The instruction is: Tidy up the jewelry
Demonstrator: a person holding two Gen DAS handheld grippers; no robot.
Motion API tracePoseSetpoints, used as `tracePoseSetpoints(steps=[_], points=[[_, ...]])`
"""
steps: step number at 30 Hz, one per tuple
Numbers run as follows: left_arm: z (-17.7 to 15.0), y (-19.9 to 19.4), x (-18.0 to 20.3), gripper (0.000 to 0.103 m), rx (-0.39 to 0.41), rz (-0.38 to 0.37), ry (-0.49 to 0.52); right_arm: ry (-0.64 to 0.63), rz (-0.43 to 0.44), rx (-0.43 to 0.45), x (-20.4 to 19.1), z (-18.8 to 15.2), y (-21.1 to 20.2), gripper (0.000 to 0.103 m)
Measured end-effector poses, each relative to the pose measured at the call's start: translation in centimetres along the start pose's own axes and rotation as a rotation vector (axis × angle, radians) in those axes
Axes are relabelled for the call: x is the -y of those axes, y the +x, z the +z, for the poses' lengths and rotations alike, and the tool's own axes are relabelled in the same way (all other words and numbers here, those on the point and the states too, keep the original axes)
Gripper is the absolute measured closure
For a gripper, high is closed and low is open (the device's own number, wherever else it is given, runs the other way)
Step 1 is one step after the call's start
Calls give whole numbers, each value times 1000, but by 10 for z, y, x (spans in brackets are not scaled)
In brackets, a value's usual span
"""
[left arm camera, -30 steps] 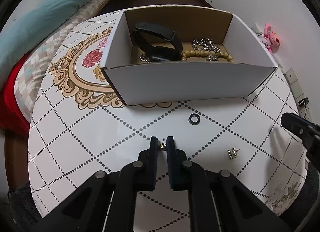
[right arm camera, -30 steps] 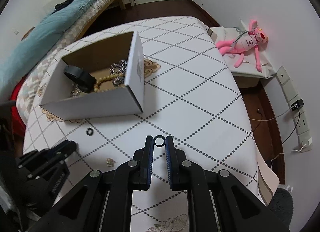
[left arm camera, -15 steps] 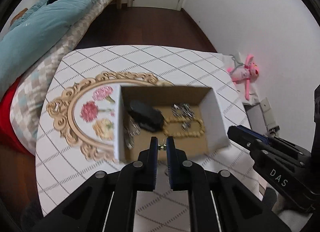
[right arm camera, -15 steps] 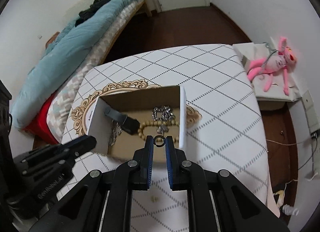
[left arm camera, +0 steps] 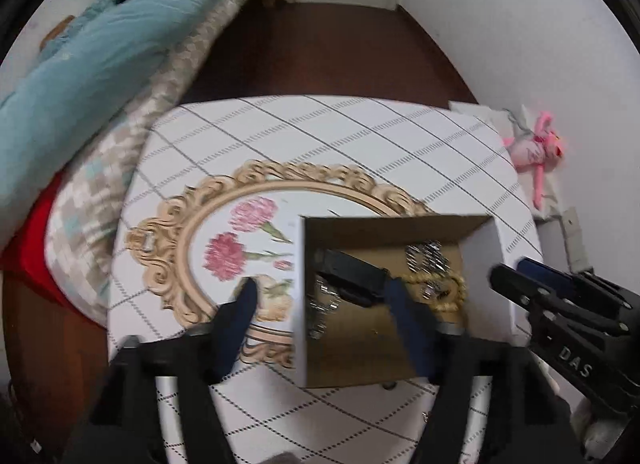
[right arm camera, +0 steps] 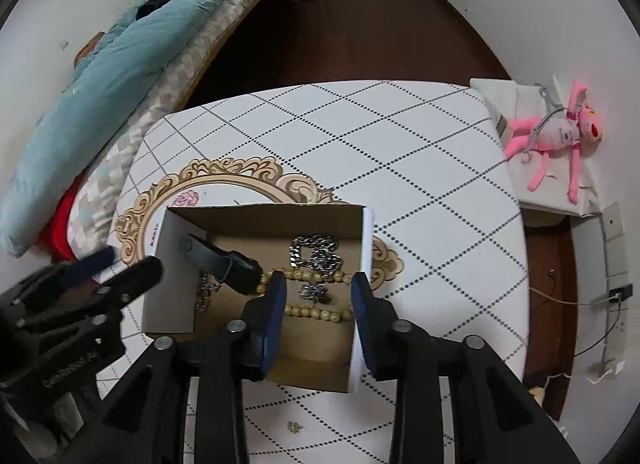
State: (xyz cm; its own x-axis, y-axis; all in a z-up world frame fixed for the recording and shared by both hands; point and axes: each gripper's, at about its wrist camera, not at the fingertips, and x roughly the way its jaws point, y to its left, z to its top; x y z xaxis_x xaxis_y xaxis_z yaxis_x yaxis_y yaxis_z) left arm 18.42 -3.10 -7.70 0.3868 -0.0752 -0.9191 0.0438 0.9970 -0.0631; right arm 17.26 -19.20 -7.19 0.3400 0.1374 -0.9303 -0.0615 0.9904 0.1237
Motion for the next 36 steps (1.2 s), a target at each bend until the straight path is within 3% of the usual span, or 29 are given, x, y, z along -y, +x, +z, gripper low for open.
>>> tracePoseSetpoints(steps=[2, 3, 4, 5, 6, 7, 12, 21, 26, 33, 36], points=[[0, -2, -5, 33, 12, 15, -10, -3, -24, 6, 1, -1, -3, 43], [0, -1, -6, 29, 13, 22, -13, -8, -51, 9, 2, -3, -3, 37], [-2, -1, -8, 23, 18, 34, -15, -12, -76, 14, 2, -4, -4, 26], [-3, 0, -9, 10, 23, 47, -14, -23, -115, 16, 2, -7, -4, 13], [-5, 0, -10, 1, 30, 60, -11, -30, -139, 13, 1, -9, -4, 8], [-7, 0, -10, 0, 37, 67, -10, -35, -154, 10, 1, -11, -3, 3], [-16, 0, -11, 0, 53, 99, -12, -46, -197, -1, 1, -24, 0, 1], [-34, -21, -15, 0, 88, 86, -30, -32, -190, 85, -6, -40, -36, 0], [-72, -19, -18, 0, 52, 144, -18, -29, -162, 58, -9, -74, -34, 0], [-134, 14, -29, 0, -51, 193, 0, -5, -110, -9, -15, -136, 9, 1], [-153, 24, -35, 0, -70, 216, -2, 57, -14, -25, -14, -154, 26, 12]])
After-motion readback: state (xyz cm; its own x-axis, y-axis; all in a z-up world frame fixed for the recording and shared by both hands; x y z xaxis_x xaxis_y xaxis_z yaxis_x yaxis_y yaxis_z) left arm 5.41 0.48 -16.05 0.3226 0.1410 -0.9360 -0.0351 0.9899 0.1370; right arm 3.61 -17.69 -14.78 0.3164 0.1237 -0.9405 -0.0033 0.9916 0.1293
